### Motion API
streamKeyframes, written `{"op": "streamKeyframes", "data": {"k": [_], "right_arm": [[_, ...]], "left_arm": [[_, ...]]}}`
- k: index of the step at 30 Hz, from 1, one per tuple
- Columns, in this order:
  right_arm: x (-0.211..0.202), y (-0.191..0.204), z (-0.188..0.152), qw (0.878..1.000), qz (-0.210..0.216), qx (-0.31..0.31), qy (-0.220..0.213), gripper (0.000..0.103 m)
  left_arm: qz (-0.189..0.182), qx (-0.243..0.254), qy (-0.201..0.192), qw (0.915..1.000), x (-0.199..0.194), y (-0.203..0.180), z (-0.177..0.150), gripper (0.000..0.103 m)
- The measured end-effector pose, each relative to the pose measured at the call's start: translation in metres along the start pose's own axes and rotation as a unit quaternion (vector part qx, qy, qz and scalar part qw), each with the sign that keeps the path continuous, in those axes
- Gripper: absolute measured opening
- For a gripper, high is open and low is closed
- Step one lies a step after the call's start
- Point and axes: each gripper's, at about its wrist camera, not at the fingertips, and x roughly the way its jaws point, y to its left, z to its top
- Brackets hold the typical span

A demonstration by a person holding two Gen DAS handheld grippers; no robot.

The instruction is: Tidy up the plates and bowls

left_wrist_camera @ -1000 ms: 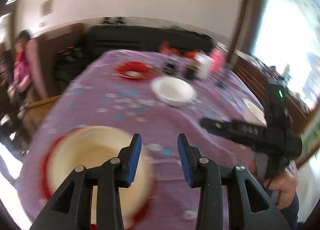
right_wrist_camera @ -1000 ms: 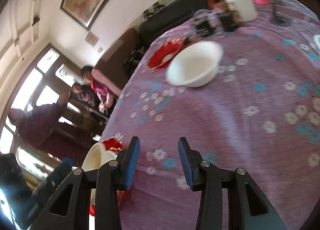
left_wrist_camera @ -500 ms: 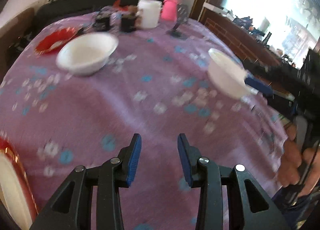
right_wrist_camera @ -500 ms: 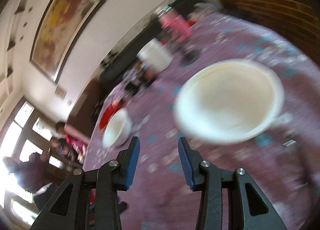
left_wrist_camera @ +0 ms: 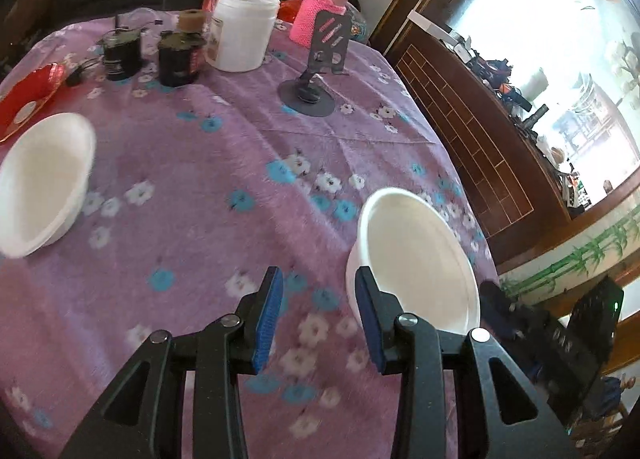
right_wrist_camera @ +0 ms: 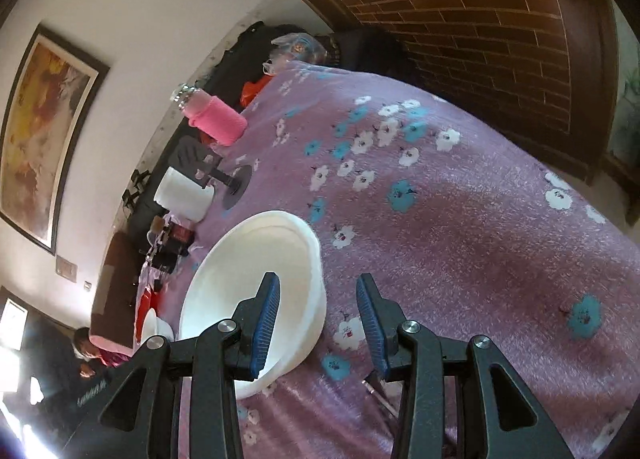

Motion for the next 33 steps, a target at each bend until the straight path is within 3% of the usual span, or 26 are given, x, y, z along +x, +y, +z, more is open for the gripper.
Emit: {"op": "streamKeyframes", "data": {"k": [4, 6, 7, 11, 15, 18, 21, 24, 27, 33], "right_arm": [[0.015, 0.003, -0.001, 1.000, 0.008, -0.010, 0.018, 0.042], [0.013, 0.008, -0.002, 0.999, -0.012, -0.030, 0.004, 0.024], [0.013, 0.009, -0.003, 0.999, -0.018, -0.037, -0.001, 0.020], [0.013, 0.014, -0.005, 0.999, -0.009, -0.051, 0.000, 0.009], [0.018, 0.017, -0.009, 0.998, -0.003, -0.056, 0.008, 0.007], [0.024, 0.020, -0.013, 0.998, 0.009, -0.055, 0.023, 0.007], [0.022, 0.025, -0.018, 0.998, 0.007, -0.060, 0.025, 0.007], [0.014, 0.033, -0.025, 0.997, 0.019, -0.072, 0.026, 0.008], [0.005, 0.047, -0.036, 0.995, 0.030, -0.093, 0.027, 0.008], [-0.008, 0.085, -0.081, 0.985, 0.071, -0.148, 0.051, 0.008]], "left_arm": [[0.003, 0.016, 0.009, 0.9998, 0.021, -0.011, 0.008, 0.032], [0.009, 0.017, 0.004, 0.9998, 0.024, -0.011, 0.010, 0.028], [0.007, 0.019, 0.004, 0.9998, 0.024, -0.010, 0.010, 0.023], [-0.014, 0.011, 0.012, 0.9998, 0.018, -0.004, 0.006, 0.023], [-0.012, 0.018, 0.001, 0.9998, 0.010, -0.007, 0.004, 0.035], [-0.012, 0.030, 0.012, 0.9994, 0.017, -0.011, 0.004, 0.035], [0.026, 0.047, 0.009, 0.9985, 0.018, -0.008, -0.005, 0.010], [0.018, 0.029, 0.003, 0.9994, 0.005, 0.002, -0.011, 0.011], [0.030, 0.040, -0.032, 0.9982, -0.025, 0.007, -0.022, 0.011], [0.042, 0.048, -0.068, 0.9956, -0.087, 0.042, -0.070, 0.011]]}}
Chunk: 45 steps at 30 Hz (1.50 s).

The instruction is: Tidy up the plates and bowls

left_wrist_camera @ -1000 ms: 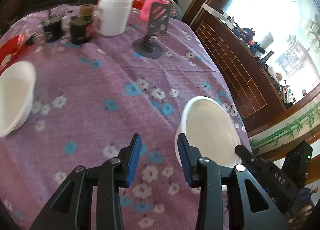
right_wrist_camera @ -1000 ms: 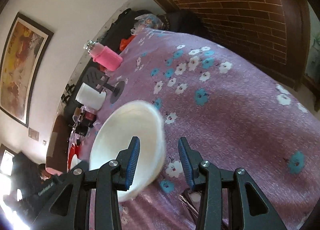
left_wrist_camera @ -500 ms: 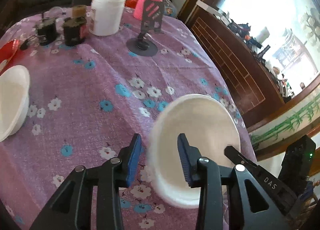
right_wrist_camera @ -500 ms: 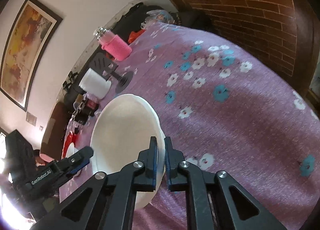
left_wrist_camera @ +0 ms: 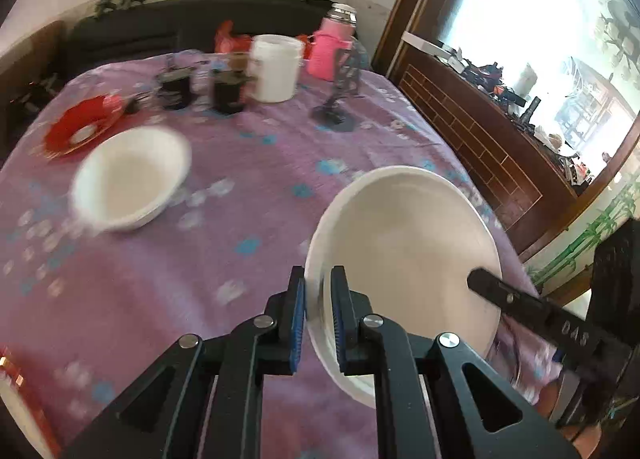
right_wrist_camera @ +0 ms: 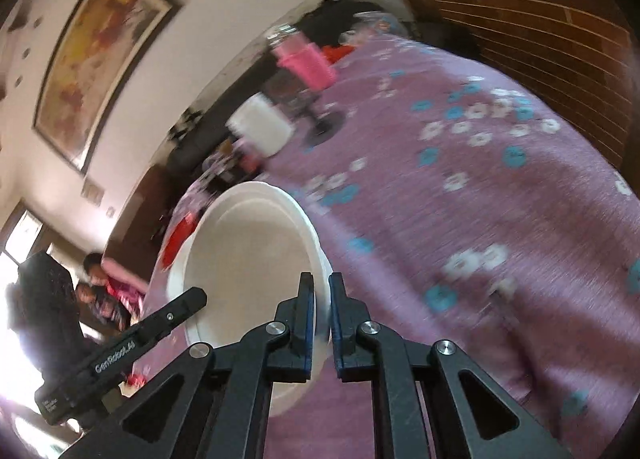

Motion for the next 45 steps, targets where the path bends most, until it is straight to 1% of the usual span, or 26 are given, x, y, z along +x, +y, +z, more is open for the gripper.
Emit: {"op": "streamKeyframes", "data": {"k": [3, 6, 7, 10, 12, 16, 18, 19, 20, 23, 24, 25, 26, 28, 30, 31, 32, 34, 35, 36, 37, 38, 41, 45], "right_arm": [[0.008, 0.021, -0.021, 0.999, 0.018, -0.024, 0.028, 0.008], [0.019, 0.038, -0.044, 0.997, 0.035, -0.044, 0.062, 0.010], [0.024, 0.044, -0.052, 0.995, 0.042, -0.048, 0.076, 0.010], [0.038, 0.052, -0.066, 0.992, 0.046, -0.057, 0.098, 0.010], [0.048, 0.055, -0.070, 0.992, 0.038, -0.059, 0.105, 0.011], [0.053, 0.059, -0.074, 0.992, 0.016, -0.074, 0.099, 0.011], [0.052, 0.062, -0.075, 0.991, -0.006, -0.095, 0.092, 0.012], [0.051, 0.065, -0.076, 0.990, -0.017, -0.107, 0.088, 0.012], [0.050, 0.066, -0.077, 0.990, -0.023, -0.113, 0.086, 0.015], [0.041, 0.072, -0.081, 0.986, -0.046, -0.147, 0.067, 0.027], [0.039, 0.073, -0.082, 0.984, -0.058, -0.160, 0.059, 0.027], [0.037, 0.074, -0.084, 0.983, -0.060, -0.164, 0.056, 0.027], [0.035, 0.074, -0.085, 0.982, -0.059, -0.169, 0.056, 0.027], [0.035, 0.074, -0.088, 0.981, -0.060, -0.175, 0.054, 0.027], [0.037, 0.074, -0.090, 0.980, -0.067, -0.179, 0.051, 0.027], [0.037, 0.073, -0.090, 0.981, -0.066, -0.177, 0.047, 0.024], [0.036, 0.073, -0.090, 0.981, -0.063, -0.176, 0.046, 0.015], [0.035, 0.075, -0.090, 0.981, -0.066, -0.179, 0.041, 0.013], [0.035, 0.077, -0.090, 0.981, -0.066, -0.181, 0.037, 0.013], [0.034, 0.077, -0.090, 0.981, -0.066, -0.182, 0.035, 0.012], [0.034, 0.078, -0.090, 0.981, -0.065, -0.182, 0.034, 0.011], [0.033, 0.079, -0.091, 0.981, -0.064, -0.182, 0.033, 0.011], [0.031, 0.080, -0.091, 0.980, -0.066, -0.183, 0.029, 0.011], [0.031, 0.078, -0.090, 0.981, -0.062, -0.180, 0.030, 0.011]], "left_arm": [[0.014, -0.011, -0.002, 0.9998, -0.025, 0.026, -0.030, 0.011], [0.018, -0.029, 0.003, 0.9994, -0.044, 0.050, -0.053, 0.011], [0.028, -0.029, 0.002, 0.9992, -0.049, 0.055, -0.060, 0.011], [0.047, -0.033, 0.000, 0.9983, -0.050, 0.069, -0.072, 0.011], [0.048, -0.047, 0.008, 0.9977, -0.044, 0.077, -0.073, 0.011], [0.052, -0.038, 0.010, 0.9979, -0.032, 0.079, -0.076, 0.012], [0.065, -0.026, 0.004, 0.9976, -0.028, 0.076, -0.077, 0.012], [0.065, -0.023, 0.003, 0.9976, -0.027, 0.075, -0.079, 0.012], [0.063, -0.022, 0.004, 0.9977, -0.027, 0.075, -0.080, 0.012], [0.068, -0.016, -0.001, 0.9975, -0.027, 0.075, -0.081, 0.012], [0.070, -0.014, -0.004, 0.9974, -0.027, 0.076, -0.082, 0.014], [0.070, -0.013, -0.008, 0.9975, -0.028, 0.076, -0.082, 0.015], [0.072, -0.010, -0.012, 0.9973, -0.030, 0.076, -0.083, 0.015], [0.080, -0.003, -0.016, 0.9967, -0.030, 0.075, -0.084, 0.021], [0.078, 0.001, -0.018, 0.9968, -0.030, 0.074, -0.085, 0.025], [0.076, 0.003, -0.019, 0.9969, -0.031, 0.073, -0.086, 0.029], [0.078, 0.007, -0.023, 0.9967, -0.033, 0.071, -0.086, 0.030], [0.090, 0.019, -0.035, 0.9952, -0.036, 0.067, -0.087, 0.032], [0.096, 0.026, -0.042, 0.9942, -0.038, 0.065, -0.088, 0.032], [0.101, 0.033, -0.046, 0.9933, -0.039, 0.063, -0.088, 0.029], [0.102, 0.037, -0.048, 0.9929, -0.039, 0.061, -0.088, 0.017], [0.102, 0.039, -0.049, 0.9928, -0.039, 0.060, -0.088, 0.011], [0.106, 0.048, -0.052, 0.9918, -0.041, 0.057, -0.089, 0.011], [0.103, 0.045, -0.053, 0.9923, -0.042, 0.058, -0.090, 0.011]]}}
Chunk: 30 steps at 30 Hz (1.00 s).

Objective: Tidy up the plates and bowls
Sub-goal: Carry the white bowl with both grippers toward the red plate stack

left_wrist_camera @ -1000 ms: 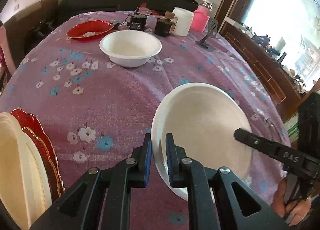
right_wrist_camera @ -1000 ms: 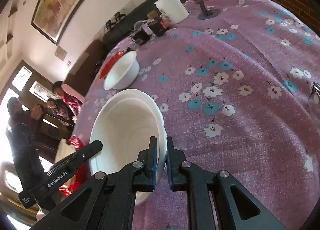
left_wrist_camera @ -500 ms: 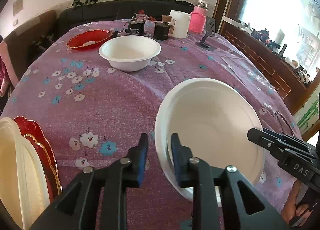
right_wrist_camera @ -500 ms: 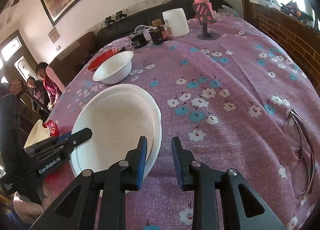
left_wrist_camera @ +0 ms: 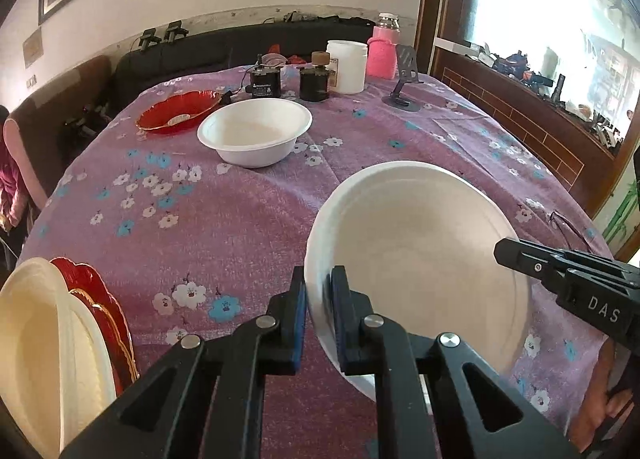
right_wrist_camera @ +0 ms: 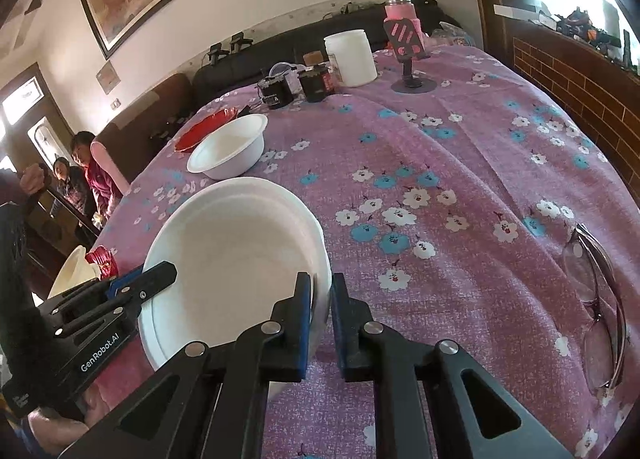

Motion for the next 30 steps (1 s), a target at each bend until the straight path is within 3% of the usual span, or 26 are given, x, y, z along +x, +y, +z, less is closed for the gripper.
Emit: {"op": "streamKeyframes", "data": {"k": [30], "right_arm": [[-0.020, 0.040, 0.006, 0.999, 0.019, -0.029, -0.027, 0.011]], "left_arm": [[0.042, 0.001, -0.065, 0.9970, -0.048, 0.017, 0.002, 0.012]]}}
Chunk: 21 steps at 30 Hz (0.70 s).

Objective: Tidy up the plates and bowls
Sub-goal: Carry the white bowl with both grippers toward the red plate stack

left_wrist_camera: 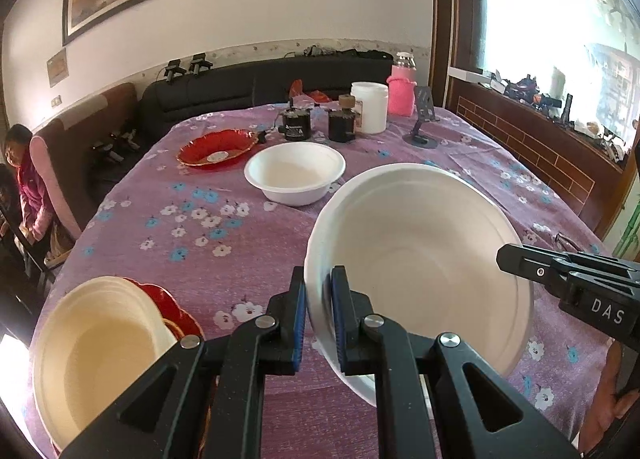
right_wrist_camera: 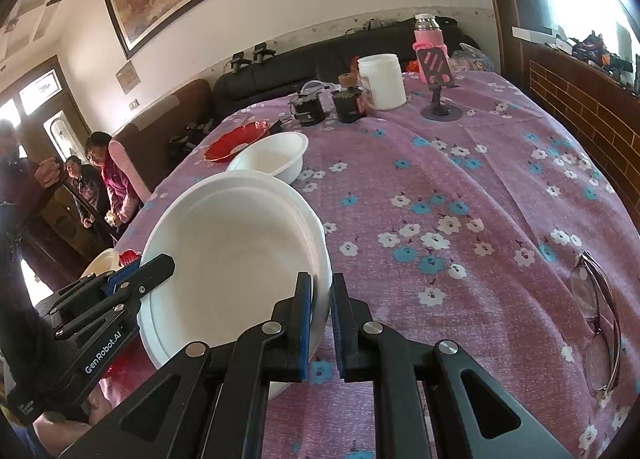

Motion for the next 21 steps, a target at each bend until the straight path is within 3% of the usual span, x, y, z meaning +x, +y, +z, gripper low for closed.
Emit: {"op": "streamKeyframes", "data": {"k": [21], "right_arm": [[-0.013, 0.058, 0.017, 0.998, 0.018, -0.054, -0.025, 0.011]], "left_arm": [[0.025, -0.033, -0.056, 0.9975, -0.048, 0.043, 0.001, 0.012]]}}
